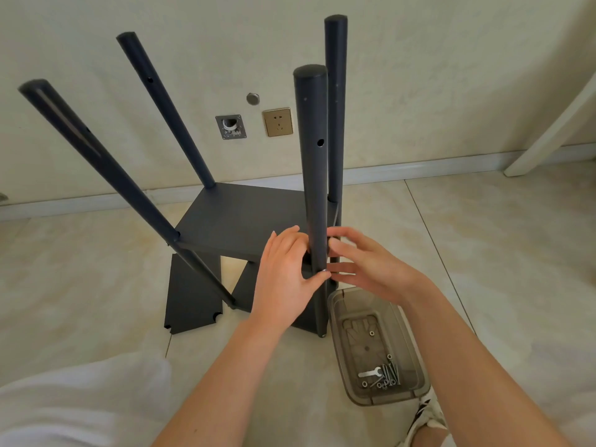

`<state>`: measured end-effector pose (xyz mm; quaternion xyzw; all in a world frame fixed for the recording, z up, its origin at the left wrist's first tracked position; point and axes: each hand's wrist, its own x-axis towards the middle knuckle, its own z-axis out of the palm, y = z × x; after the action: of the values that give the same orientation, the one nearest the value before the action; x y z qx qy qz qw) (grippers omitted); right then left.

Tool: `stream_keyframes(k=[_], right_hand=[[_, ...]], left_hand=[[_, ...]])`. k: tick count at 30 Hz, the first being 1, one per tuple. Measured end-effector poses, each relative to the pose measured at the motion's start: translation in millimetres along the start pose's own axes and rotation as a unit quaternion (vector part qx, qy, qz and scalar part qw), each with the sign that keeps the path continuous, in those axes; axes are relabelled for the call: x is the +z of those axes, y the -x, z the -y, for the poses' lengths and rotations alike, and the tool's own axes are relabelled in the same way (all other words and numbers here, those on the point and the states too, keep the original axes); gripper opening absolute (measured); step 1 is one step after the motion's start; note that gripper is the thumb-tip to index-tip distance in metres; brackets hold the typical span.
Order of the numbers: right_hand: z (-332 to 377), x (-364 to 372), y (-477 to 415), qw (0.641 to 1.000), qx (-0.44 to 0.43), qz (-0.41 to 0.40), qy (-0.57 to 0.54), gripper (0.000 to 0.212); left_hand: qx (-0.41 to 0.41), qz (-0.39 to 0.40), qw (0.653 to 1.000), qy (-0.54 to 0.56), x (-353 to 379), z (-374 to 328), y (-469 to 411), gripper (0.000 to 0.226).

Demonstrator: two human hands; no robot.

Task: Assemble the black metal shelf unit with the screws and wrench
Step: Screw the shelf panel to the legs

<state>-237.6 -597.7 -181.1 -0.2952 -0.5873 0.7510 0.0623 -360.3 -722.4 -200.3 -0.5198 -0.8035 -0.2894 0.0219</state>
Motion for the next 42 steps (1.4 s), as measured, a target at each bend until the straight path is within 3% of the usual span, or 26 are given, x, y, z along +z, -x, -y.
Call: stream_keyframes(k=[2, 4, 8, 14, 18, 24, 29, 35, 42], right_hand=[[3, 5, -3, 0.995, 0.033, -0.070, -0.062, 0.046], [6, 12, -7, 0.992, 0.058, -0.116, -0.003, 0.046], [13, 22, -14, 0.982, 0.065, -0.109, 0.137, 0.052], [13, 15, -15, 0.981, 0.064, -0.074, 0.165, 0.040], [6, 12, -14, 0.988, 0.062, -0.073, 0.121, 0.037], [-9, 2, -10, 0.996, 0.044, -0.075, 0.017, 0.037], [-57, -29, -8, 0.978, 0.117, -0.173, 0.029, 0.029], [-155, -52, -14, 0.940, 0.256, -0.206, 0.094, 0.015], [-216, -54, -37, 0.914, 0.261, -0.219, 0.218, 0.025]], left_hand=[[-0.005, 0.007, 1.000, 0.018, 1, 0, 2, 0.047], [-0.012, 0.011, 0.999, 0.034, 1, 0, 2, 0.043], [-0.021, 0.010, 0.999, 0.042, 1, 1, 2, 0.043], [-0.031, -0.011, 0.998, 0.053, 1, 3, 4, 0.048], [-0.006, 0.006, 1.000, 0.022, 5, 7, 8, 0.057], [0.018, -0.001, 1.000, 0.004, 6, 10, 11, 0.045], [0.032, -0.032, 0.999, -0.018, 12, 15, 12, 0.042], [0.055, -0.082, 0.995, -0.029, 24, 18, 18, 0.044], [0.067, -0.087, 0.993, -0.033, 30, 22, 21, 0.043]])
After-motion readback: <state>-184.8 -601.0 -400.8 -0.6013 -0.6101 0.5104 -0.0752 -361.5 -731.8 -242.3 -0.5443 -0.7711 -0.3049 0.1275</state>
